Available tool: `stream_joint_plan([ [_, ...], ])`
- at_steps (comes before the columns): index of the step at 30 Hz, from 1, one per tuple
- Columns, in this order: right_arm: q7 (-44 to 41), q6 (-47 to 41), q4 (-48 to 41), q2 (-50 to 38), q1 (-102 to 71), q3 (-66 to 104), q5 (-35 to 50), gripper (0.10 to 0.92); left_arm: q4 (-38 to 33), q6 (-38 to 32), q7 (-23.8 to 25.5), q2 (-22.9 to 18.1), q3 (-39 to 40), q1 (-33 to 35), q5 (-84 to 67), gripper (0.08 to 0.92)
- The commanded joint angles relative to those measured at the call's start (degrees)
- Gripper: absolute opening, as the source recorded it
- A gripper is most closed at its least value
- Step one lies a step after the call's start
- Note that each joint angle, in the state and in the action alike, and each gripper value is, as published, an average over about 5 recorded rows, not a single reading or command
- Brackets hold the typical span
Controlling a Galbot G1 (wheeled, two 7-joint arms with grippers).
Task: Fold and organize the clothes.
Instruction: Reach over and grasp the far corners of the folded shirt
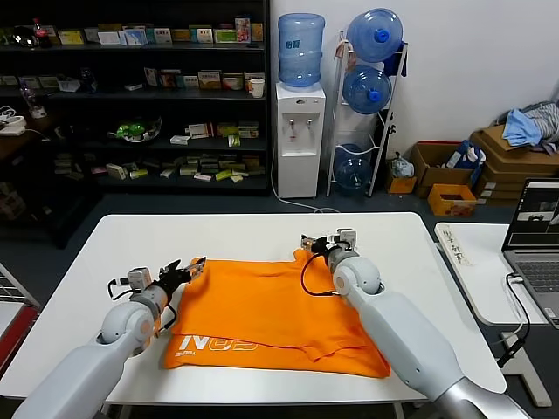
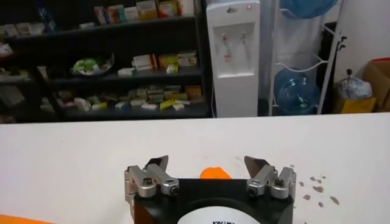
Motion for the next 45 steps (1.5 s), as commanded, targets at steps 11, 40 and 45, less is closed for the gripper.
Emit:
stream_joint_plan([
  [11, -3.17, -0.57, -9.70, 3.43, 3.63, -1.09, -2.22, 0.823, 8.54, -0.52, 2.19, -3.45, 2.84, -4.73, 4.73, 0.823],
  [40, -2.49, 1.27, -7.09, 2.09, 2.45, -1.41, -0.05, 0.147, 7.07, -3.03, 2.54, -2.61, 3.51, -3.68, 6.35, 0.204],
  [45, -2.21, 2.69, -3.13, 0.45, 1.24, -1.47, 0.76, 0.126, 2.98, -2.79, 1.62, -1.29, 2.62, -2.32, 4.05, 0.101],
])
